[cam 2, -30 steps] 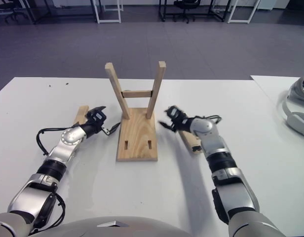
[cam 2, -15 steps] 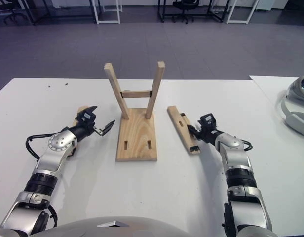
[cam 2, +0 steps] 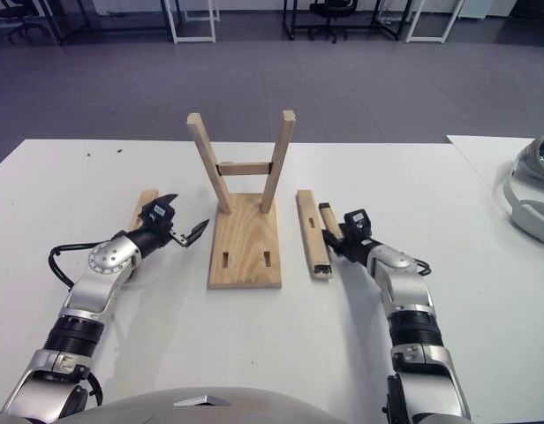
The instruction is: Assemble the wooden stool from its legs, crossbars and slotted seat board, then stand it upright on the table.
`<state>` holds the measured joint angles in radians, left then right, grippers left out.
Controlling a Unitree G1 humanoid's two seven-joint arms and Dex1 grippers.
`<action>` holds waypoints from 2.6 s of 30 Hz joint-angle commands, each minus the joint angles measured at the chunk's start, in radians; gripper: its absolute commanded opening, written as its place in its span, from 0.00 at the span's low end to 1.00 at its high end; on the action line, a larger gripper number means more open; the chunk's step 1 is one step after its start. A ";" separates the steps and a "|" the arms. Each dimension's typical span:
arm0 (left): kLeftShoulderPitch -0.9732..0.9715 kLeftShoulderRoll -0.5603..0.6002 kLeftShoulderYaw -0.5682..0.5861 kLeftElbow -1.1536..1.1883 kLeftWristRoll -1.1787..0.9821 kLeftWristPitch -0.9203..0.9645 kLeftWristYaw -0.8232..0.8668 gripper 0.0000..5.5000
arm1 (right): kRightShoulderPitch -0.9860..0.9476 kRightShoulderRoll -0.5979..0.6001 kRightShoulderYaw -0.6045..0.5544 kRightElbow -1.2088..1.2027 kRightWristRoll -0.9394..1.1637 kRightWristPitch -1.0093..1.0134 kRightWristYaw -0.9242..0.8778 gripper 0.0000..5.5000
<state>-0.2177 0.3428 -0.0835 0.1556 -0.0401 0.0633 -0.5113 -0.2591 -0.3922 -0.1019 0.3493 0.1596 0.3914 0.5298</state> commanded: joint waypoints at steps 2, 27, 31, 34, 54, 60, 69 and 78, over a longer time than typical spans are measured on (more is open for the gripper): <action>0.015 -0.010 0.007 -0.087 -0.041 0.079 -0.012 0.97 | 0.066 0.000 0.022 -0.013 -0.030 0.052 -0.048 0.41; -0.495 -0.224 0.351 -0.459 -1.419 0.783 0.588 0.69 | -0.289 0.121 0.203 -0.708 0.102 -0.222 -0.051 0.24; -0.506 -0.204 0.351 -0.433 -1.407 0.749 0.563 0.56 | -0.285 0.109 0.205 -0.709 0.092 -0.227 -0.039 0.24; -0.500 -0.193 0.345 -0.432 -1.391 0.732 0.559 0.48 | -0.281 0.110 0.210 -0.710 0.082 -0.231 -0.035 0.24; -0.322 -0.103 0.332 -0.496 -1.189 0.601 0.519 0.07 | -0.189 0.103 0.255 -0.746 0.052 -0.196 -0.024 0.41; 0.018 0.132 0.468 -0.410 -0.844 0.452 0.318 0.07 | 0.049 0.044 0.148 -0.627 0.015 -0.234 -0.058 0.53; -0.004 0.056 0.472 0.120 -0.604 0.135 0.107 0.07 | 0.111 0.073 0.124 -0.343 -0.048 -0.388 -0.112 0.53; -0.032 -0.057 0.492 0.166 -0.598 0.056 0.109 0.07 | 0.112 0.100 0.143 -0.282 -0.069 -0.437 -0.120 0.53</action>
<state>-0.2333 0.2995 0.4078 0.3039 -0.6563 0.1302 -0.4055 -0.1503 -0.2994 0.0380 0.0582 0.1071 -0.0362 0.4163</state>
